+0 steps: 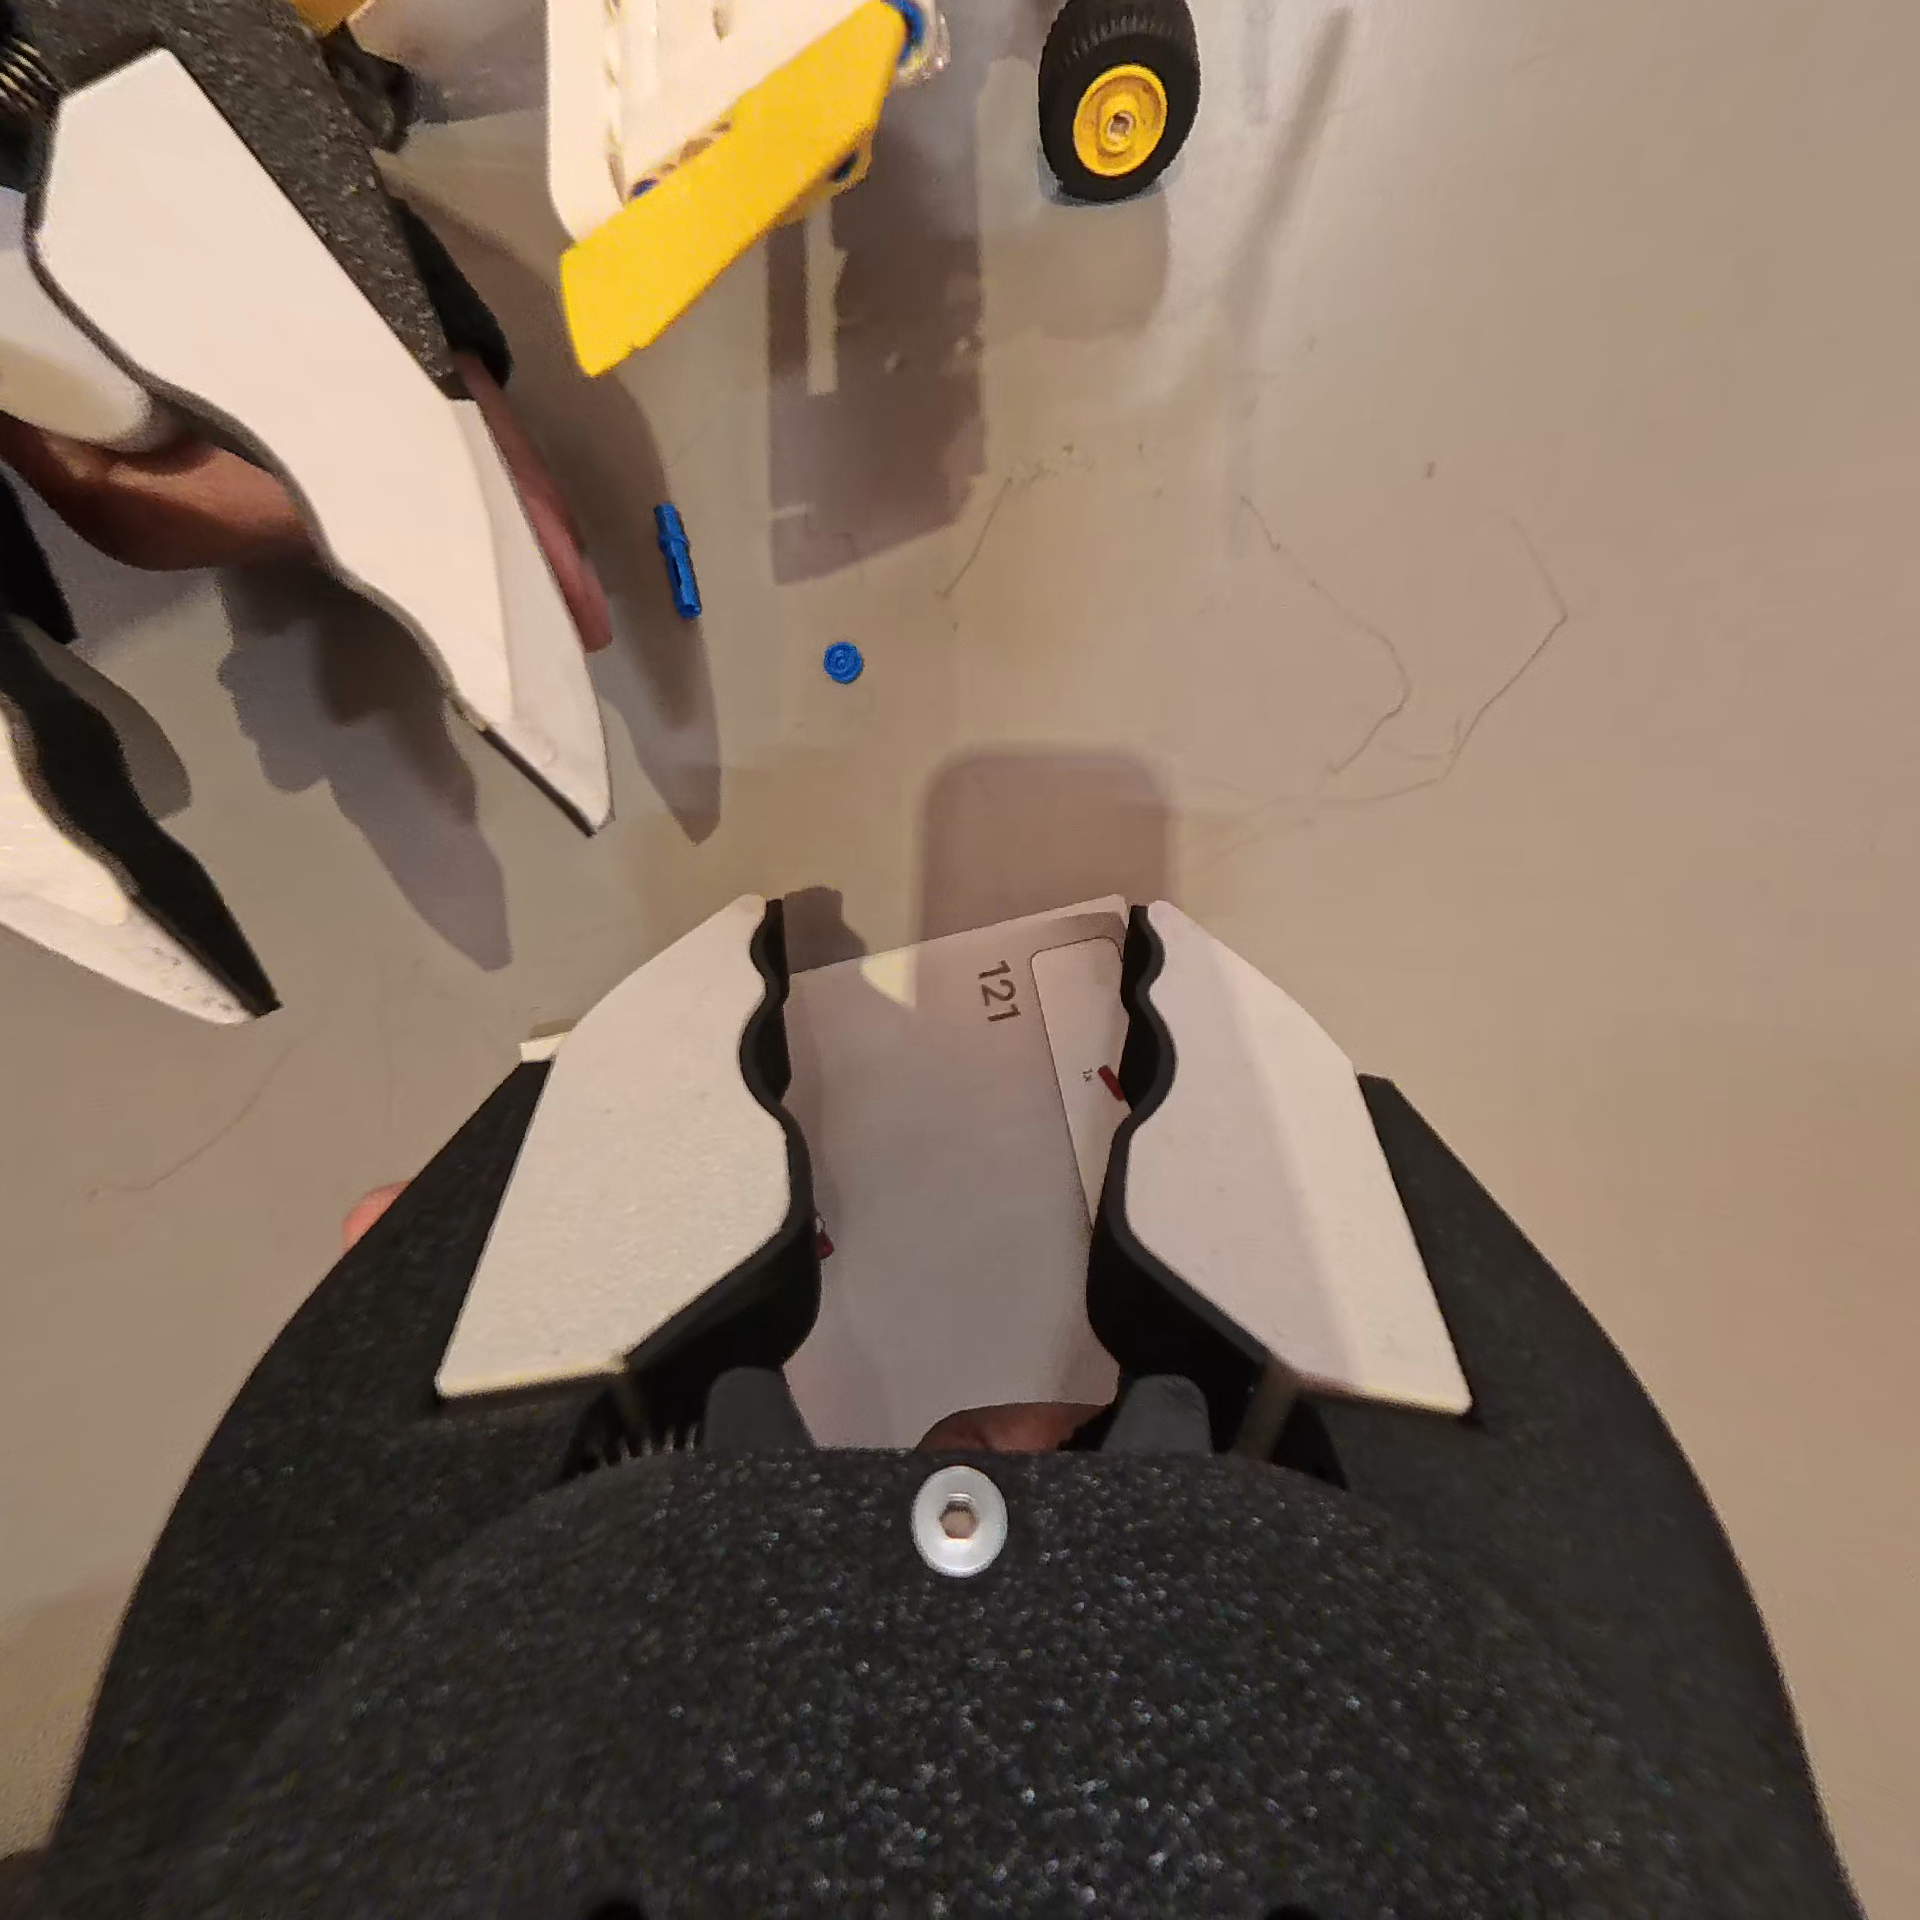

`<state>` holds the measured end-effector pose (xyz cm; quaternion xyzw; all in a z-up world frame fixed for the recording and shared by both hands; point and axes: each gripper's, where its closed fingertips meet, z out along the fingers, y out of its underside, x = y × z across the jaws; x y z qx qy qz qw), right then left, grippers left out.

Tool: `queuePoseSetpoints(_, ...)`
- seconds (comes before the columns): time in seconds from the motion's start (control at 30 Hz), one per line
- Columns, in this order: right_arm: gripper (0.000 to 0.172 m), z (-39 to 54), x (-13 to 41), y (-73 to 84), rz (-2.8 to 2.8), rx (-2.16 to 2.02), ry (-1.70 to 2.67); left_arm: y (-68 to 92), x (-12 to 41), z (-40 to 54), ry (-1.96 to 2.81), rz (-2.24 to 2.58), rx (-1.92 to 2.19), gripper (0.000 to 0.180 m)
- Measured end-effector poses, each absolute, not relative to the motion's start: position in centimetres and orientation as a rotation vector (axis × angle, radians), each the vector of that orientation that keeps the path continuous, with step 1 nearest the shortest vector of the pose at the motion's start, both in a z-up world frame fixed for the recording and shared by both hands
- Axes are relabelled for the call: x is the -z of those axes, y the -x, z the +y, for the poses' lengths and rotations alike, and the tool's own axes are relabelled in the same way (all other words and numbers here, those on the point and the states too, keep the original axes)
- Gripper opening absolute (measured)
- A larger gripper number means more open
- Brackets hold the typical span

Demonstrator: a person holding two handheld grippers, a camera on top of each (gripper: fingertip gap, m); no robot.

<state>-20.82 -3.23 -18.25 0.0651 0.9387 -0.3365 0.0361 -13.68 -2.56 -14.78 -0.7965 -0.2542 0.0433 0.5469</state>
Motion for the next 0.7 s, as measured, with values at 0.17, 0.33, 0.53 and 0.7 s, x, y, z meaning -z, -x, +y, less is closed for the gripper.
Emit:
queuePoseSetpoints(0.17,0.061,-2.9,18.0,20.5,2.903,1.040,-0.188,13.7,14.8,-2.5,1.892,-0.601,-0.106,0.050)
queuePoseSetpoints(0.33,0.050,-2.4,18.0,21.3,3.008,1.038,-0.133,13.7,14.9,-2.5,1.894,-0.603,-0.107,0.050)
queuePoseSetpoints(0.53,0.028,-2.5,17.5,22.1,3.106,1.090,-0.030,13.7,14.8,-2.6,1.891,-0.604,-0.107,0.049)
queuePoseSetpoints(0.7,0.014,-2.4,17.2,22.4,3.151,1.112,0.033,13.7,14.8,-2.6,1.891,-0.603,-0.107,0.049)
